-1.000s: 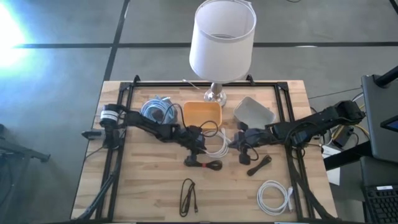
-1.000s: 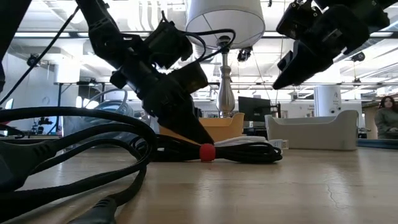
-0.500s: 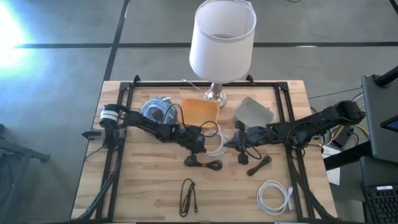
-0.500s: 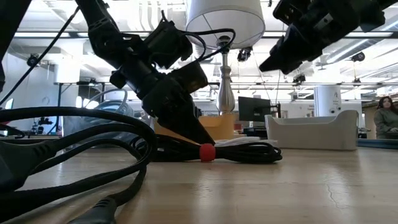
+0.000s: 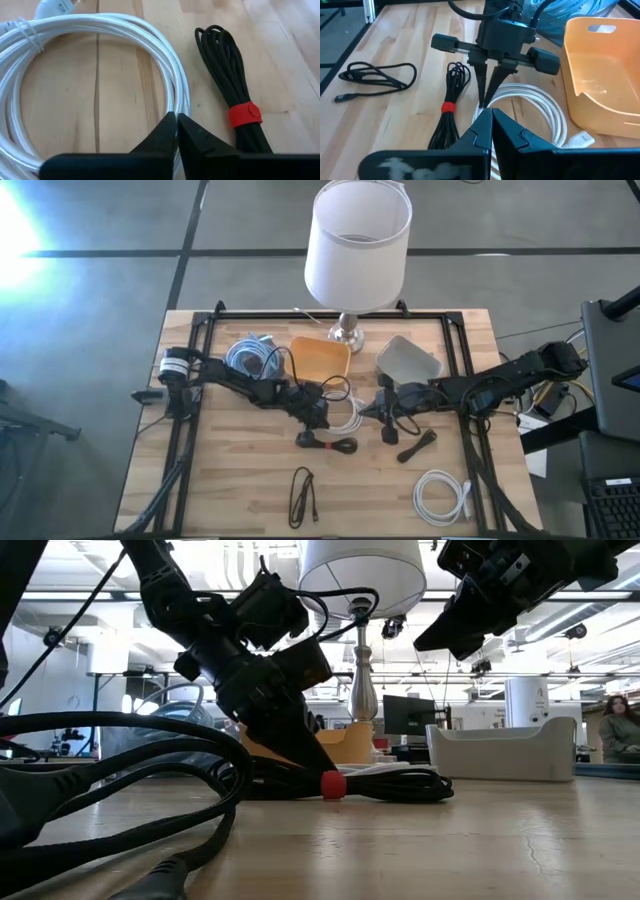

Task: Sort HDMI cables
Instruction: Put the top white HDMI cable into the yellow bin

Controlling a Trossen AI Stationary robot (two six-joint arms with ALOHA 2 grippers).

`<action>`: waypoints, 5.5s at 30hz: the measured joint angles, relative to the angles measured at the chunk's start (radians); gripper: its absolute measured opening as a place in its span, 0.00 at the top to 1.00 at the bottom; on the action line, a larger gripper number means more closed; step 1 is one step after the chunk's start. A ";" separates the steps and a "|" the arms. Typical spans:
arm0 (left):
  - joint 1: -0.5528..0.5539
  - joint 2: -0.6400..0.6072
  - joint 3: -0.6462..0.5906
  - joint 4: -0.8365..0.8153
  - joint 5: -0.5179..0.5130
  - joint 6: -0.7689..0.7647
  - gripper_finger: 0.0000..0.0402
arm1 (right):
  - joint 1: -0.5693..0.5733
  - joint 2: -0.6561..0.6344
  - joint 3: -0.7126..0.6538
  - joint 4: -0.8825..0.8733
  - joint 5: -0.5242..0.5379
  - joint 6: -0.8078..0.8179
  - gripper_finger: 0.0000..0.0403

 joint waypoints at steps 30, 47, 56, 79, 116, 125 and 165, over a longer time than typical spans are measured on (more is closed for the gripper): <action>-0.002 -0.003 0.012 0.011 -0.112 -0.061 0.60 | 0.001 0.156 0.135 0.006 -0.032 0.041 0.98; -0.001 -0.003 0.012 0.016 -0.262 -0.068 0.60 | 0.095 0.196 0.158 -0.003 0.129 0.101 0.98; -0.001 -0.003 0.012 0.015 -0.264 -0.068 0.60 | 0.094 0.195 0.159 -0.001 0.137 0.085 0.98; 0.000 -0.004 0.012 0.015 -0.264 -0.068 0.60 | 0.100 0.191 0.160 -0.084 0.106 0.092 0.72; -0.008 -0.043 0.013 0.017 -0.045 0.121 0.60 | 0.070 0.193 0.109 -0.120 0.106 0.112 0.65; -0.009 -0.038 0.013 -0.016 -0.105 0.173 0.60 | 0.070 0.193 0.107 -0.115 0.106 0.119 0.65; -0.142 -0.187 0.047 -0.186 -0.196 0.247 0.91 | 0.074 0.193 0.107 -0.158 0.107 0.193 0.70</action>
